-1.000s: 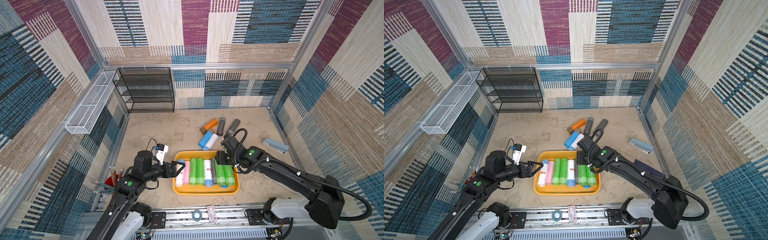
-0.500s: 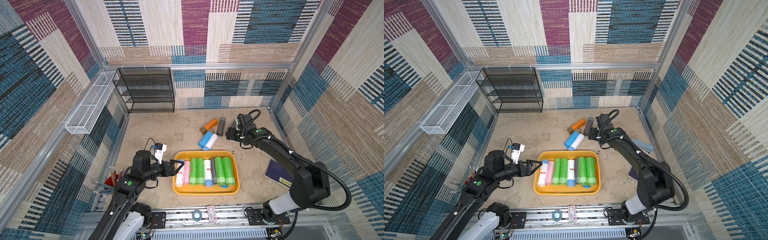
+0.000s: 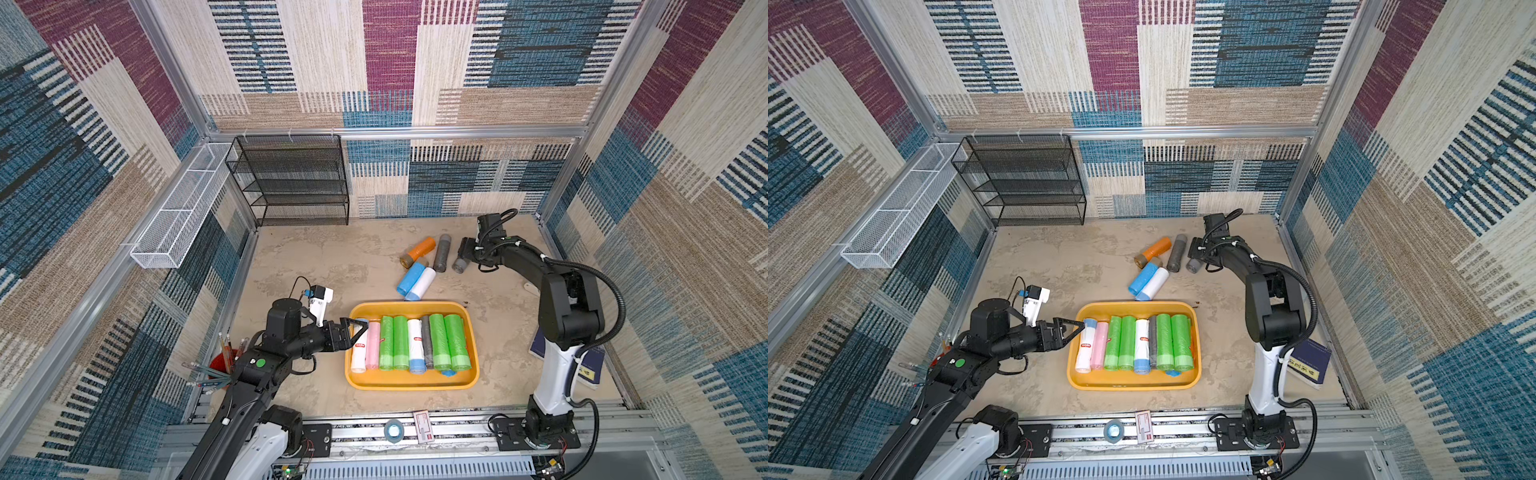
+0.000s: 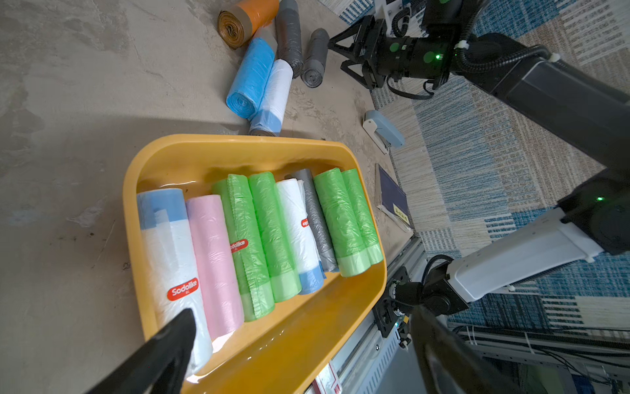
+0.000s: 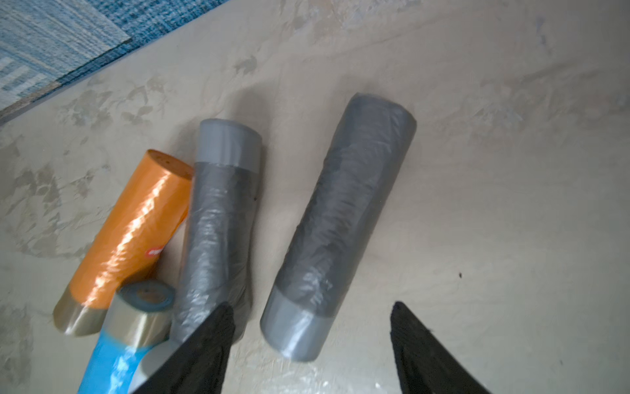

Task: Put the roll of trash bags into the storage box
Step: Place the roll of trash bags in the storage box, then pick up the roll of trash bags from the center of the board.

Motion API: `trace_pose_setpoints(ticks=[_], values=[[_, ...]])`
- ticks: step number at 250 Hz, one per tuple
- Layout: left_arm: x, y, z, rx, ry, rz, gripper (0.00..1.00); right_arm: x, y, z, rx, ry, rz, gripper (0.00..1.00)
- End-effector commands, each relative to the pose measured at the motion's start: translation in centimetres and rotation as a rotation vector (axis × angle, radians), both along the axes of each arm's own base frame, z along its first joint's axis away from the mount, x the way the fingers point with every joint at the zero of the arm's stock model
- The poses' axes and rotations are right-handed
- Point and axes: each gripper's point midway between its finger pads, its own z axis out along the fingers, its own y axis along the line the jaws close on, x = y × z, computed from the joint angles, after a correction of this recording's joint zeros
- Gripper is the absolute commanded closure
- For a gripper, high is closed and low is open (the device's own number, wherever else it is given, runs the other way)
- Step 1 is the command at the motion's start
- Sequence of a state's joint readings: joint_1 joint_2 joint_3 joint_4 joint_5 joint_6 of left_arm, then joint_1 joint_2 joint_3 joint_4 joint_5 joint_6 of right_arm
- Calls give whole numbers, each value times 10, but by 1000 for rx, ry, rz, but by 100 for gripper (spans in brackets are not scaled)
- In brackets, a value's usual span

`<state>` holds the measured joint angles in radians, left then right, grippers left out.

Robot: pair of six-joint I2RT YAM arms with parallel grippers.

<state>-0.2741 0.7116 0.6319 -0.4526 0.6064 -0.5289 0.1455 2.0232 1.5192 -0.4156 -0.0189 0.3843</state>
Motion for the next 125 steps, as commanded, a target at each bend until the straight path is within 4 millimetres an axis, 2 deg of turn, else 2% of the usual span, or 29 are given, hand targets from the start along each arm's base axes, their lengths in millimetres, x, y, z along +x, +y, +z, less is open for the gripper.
trace_pose_setpoints(ticks=[1,38,77,107,125], values=[[2,-2,6,-25,-21,-10,2,17,0,-5,-6,-23,-1,26],[4,-1,6,-30,-20,-5,1,24,-1,-24,-7,0,-11,26],[5,0,7,-39,-22,-3,1,21,-2,-43,-11,38,-14,28],[5,0,8,-46,-24,-3,2,20,-4,-48,-19,49,-18,30],[5,0,8,-48,-25,-3,1,20,-5,-48,-20,50,-19,35]])
